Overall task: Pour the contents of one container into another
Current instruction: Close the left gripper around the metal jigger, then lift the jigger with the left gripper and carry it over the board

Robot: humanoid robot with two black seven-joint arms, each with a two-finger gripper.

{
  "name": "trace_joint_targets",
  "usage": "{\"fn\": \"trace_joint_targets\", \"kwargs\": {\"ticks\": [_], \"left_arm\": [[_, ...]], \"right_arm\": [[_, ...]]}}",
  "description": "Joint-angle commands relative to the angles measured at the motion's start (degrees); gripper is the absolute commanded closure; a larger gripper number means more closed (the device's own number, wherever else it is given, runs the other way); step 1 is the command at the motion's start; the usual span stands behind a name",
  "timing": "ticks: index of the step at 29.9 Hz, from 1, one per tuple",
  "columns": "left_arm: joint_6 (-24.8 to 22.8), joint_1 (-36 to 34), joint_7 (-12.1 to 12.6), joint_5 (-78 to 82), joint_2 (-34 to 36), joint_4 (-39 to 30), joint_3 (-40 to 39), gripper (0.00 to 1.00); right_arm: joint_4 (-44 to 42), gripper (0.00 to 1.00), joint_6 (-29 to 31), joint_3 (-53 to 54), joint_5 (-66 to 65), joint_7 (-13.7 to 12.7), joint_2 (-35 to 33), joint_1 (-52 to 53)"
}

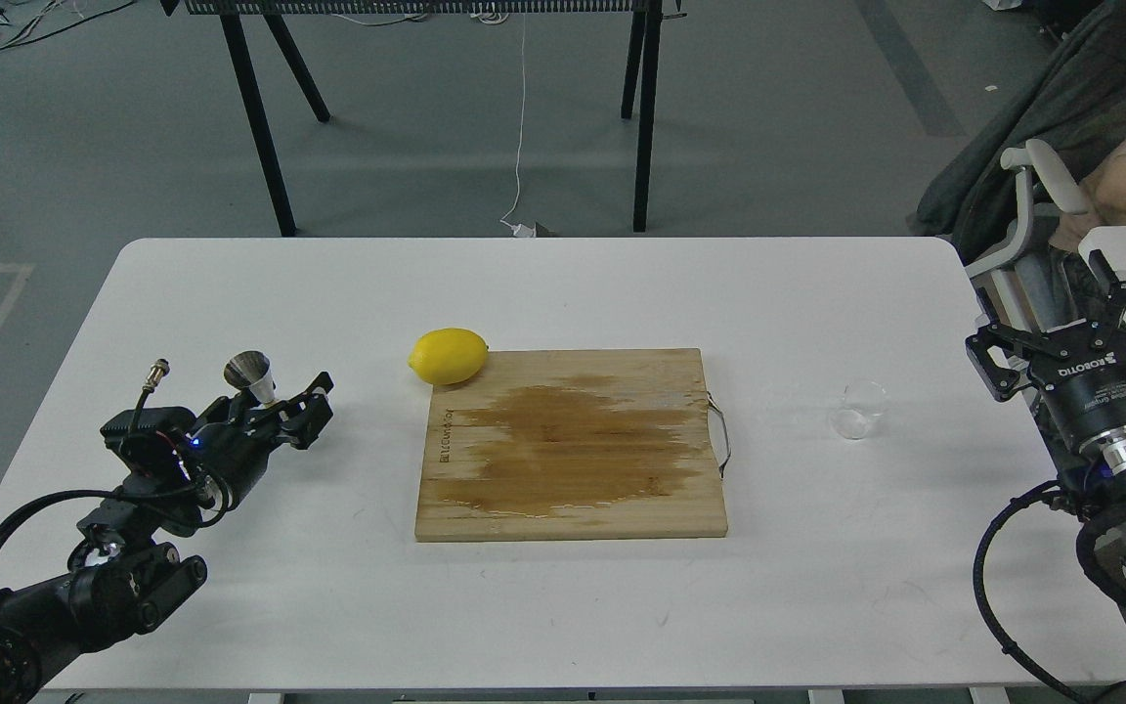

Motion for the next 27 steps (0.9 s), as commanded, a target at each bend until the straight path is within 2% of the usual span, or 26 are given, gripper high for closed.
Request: {"fn": "trace_joint_targets", "kwargs": {"ticks": [1, 11, 27], "left_arm": [[0.00, -0.02, 0.01, 0.16, 0.00, 0.61, 0.01, 0.21], [0.00, -0.64, 0.01, 0.25, 0.00, 1.49, 0.54, 0.35], [0.09, -0.99, 0.01, 0.08, -0.70, 3.78, 1.60, 0.73]], "right_arm": [[0.08, 0.01, 0.00, 0.00, 0.00, 0.01, 0.00, 0.00], [0.00, 0.01, 0.00, 0.00, 0.00, 0.01, 0.00, -0.09], [0.00, 0.01, 0.00, 0.00, 0.00, 0.01, 0.00, -0.09]]}}
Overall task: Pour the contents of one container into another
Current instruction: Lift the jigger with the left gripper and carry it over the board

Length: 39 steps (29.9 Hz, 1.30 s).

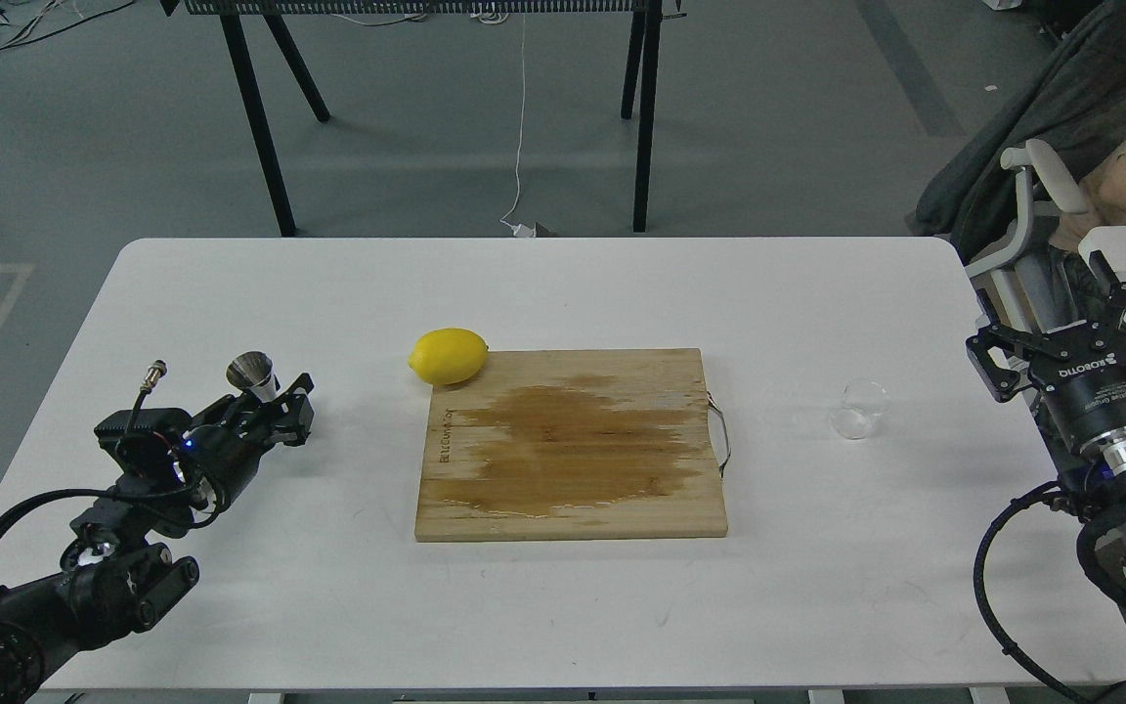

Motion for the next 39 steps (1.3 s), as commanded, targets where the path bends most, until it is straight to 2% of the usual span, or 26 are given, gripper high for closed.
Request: {"fn": "trace_joint_targets", "kwargs": {"ticks": [1, 9, 14, 17, 22, 26, 28, 32, 39], "left_arm": [[0.14, 0.00, -0.01, -0.11, -0.04, 0.00, 0.03, 0.76], [0.49, 0.00, -0.01, -0.29, 0.04, 0.00, 0.03, 0.89], [0.58, -0.35, -0.01, -0.29, 0.57, -0.35, -0.06, 0.90], [0.58, -3.59, -0.01, -0.29, 1.01, -1.58, -0.06, 0.90], [0.58, -12.12, -0.01, -0.29, 5.48, -8.95, -0.06, 0.89], [0.40, -17.92, -0.01, -0.29, 5.58, -16.68, -0.06, 0.89], [0.32, -18.55, -0.01, -0.29, 5.23, -20.28, -0.15, 0.89], [0.14, -18.02, -0.01, -0.20, 0.06, -25.92, 0.20, 0.89], [0.40, -13.72, -0.01, 0.06, -10.14, -25.93, 4.24, 0.89]], "right_arm": [[0.00, 0.01, 0.00, 0.00, 0.00, 0.00, 0.02, 0.00], [-0.09, 0.01, 0.00, 0.00, 0.00, 0.00, 0.02, -0.09], [0.00, 0.01, 0.00, 0.00, 0.00, 0.09, 0.02, -0.09], [0.00, 0.01, 0.00, 0.00, 0.00, 0.00, 0.02, -0.09], [-0.09, 0.01, 0.00, 0.00, 0.00, 0.00, 0.02, 0.00], [-0.35, 0.01, 0.00, 0.00, -0.09, 0.09, 0.02, 0.00], [-0.53, 0.01, 0.00, 0.00, -0.09, 0.00, 0.02, 0.00], [-0.62, 0.01, 0.00, 0.00, -0.18, 0.09, 0.02, 0.00], [-0.53, 0.01, 0.00, 0.00, -0.18, 0.00, -0.07, 0.00]]}}
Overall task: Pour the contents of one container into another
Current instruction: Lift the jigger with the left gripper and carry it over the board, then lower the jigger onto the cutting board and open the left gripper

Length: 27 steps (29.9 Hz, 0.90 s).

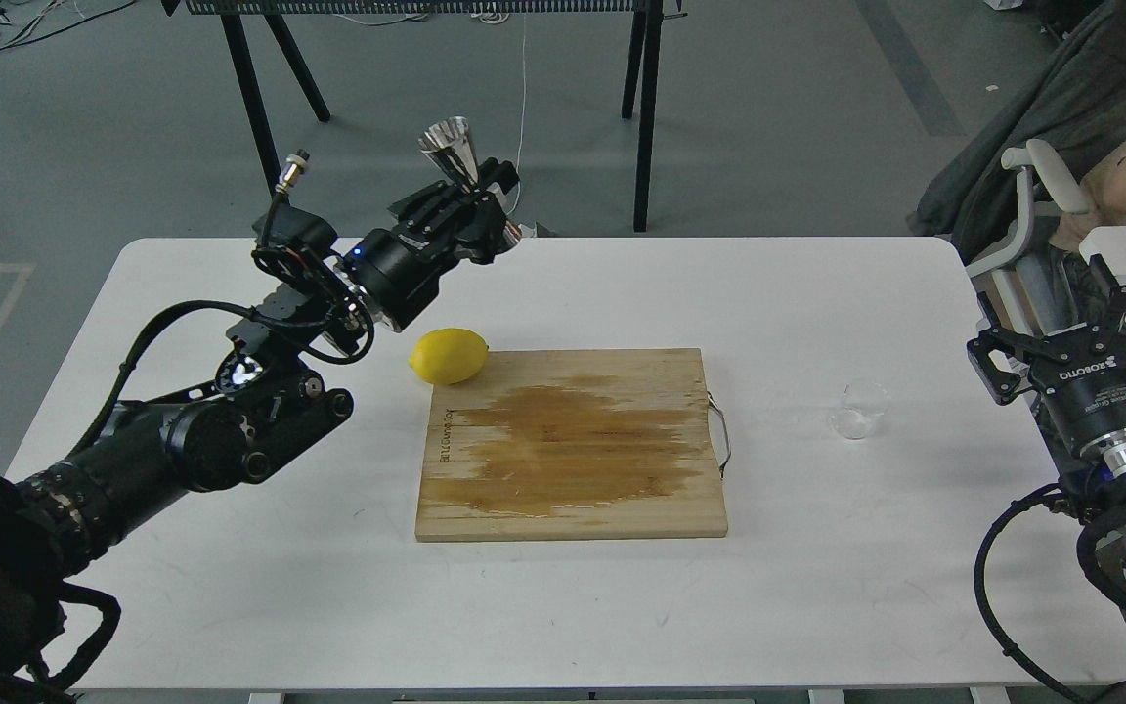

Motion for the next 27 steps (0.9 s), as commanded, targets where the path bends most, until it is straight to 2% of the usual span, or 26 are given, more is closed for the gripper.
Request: {"fn": "trace_joint_targets", "kwargs": {"ticks": [1, 5, 10, 16, 27], "left_arm": [[0.35, 3.61, 0.01, 0.05, -4.79, 0.36, 0.69, 0.90], [0.44, 6.43, 0.01, 0.13, -9.46, 0.79, 0.77, 0.90], [0.52, 8.63, 0.01, 0.13, -9.46, 3.60, 1.04, 0.90], [2.07, 8.81, 0.01, 0.22, -9.46, 9.23, 5.16, 0.90], [2.07, 8.72, 0.01, 1.19, -9.46, 10.55, 7.81, 0.90]], "right_arm": [[0.08, 0.01, 0.00, 0.00, 0.00, 0.04, -0.18, 0.00], [0.00, 0.01, 0.00, -0.09, -0.09, -0.04, -0.35, 0.00], [0.08, 0.01, 0.00, -0.26, -0.09, -0.04, -0.35, 0.09], [0.17, 0.01, 0.00, -0.18, 0.00, -0.04, -0.35, 0.00], [0.08, 0.01, 0.00, -0.18, 0.00, -0.04, -0.35, 0.00]]}}
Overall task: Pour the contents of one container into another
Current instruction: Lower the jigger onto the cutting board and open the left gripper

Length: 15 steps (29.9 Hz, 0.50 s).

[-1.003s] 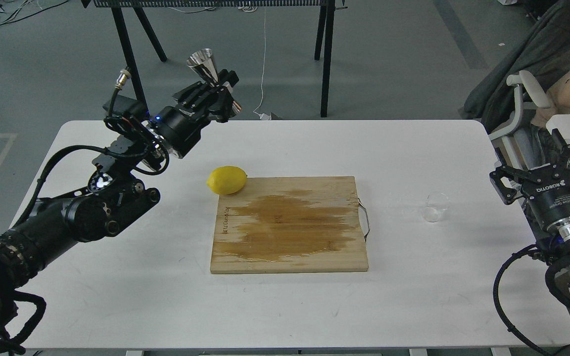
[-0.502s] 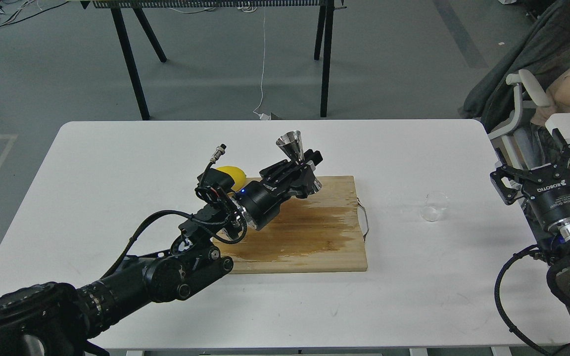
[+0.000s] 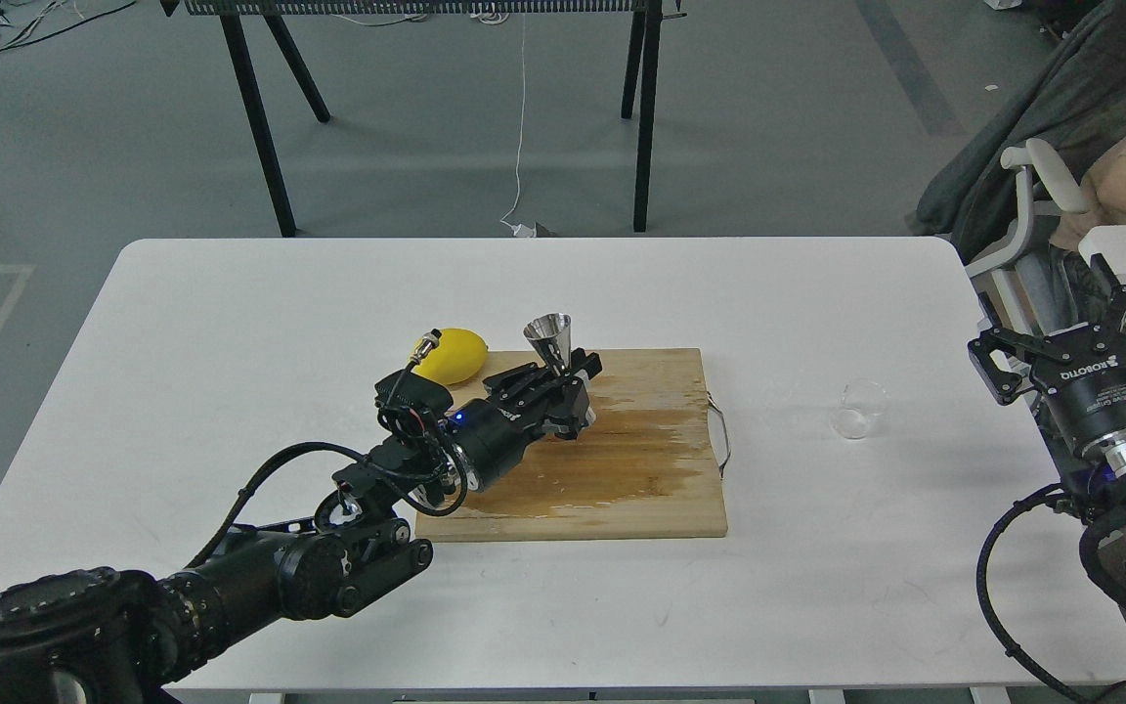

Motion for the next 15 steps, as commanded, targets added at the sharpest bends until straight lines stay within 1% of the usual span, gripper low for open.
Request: {"fn": "trace_joint_targets", "kwargs": {"ticks": [1, 9, 15], "left_arm": [[0.00, -0.08, 0.00, 0.71, 0.01, 0.04, -0.04, 0.90], [0.00, 0.01, 0.00, 0.80, 0.01, 0.56, 0.04, 0.89], [0.00, 0.01, 0.00, 0.71, 0.01, 1.00, 1.53, 0.80]], "right_arm": [[0.00, 0.01, 0.00, 0.00, 0.00, 0.00, 0.00, 0.00], [0.00, 0.01, 0.00, -0.09, 0.00, 0.00, 0.62, 0.09], [0.00, 0.01, 0.00, 0.00, 0.00, 0.09, 0.44, 0.09]]}}
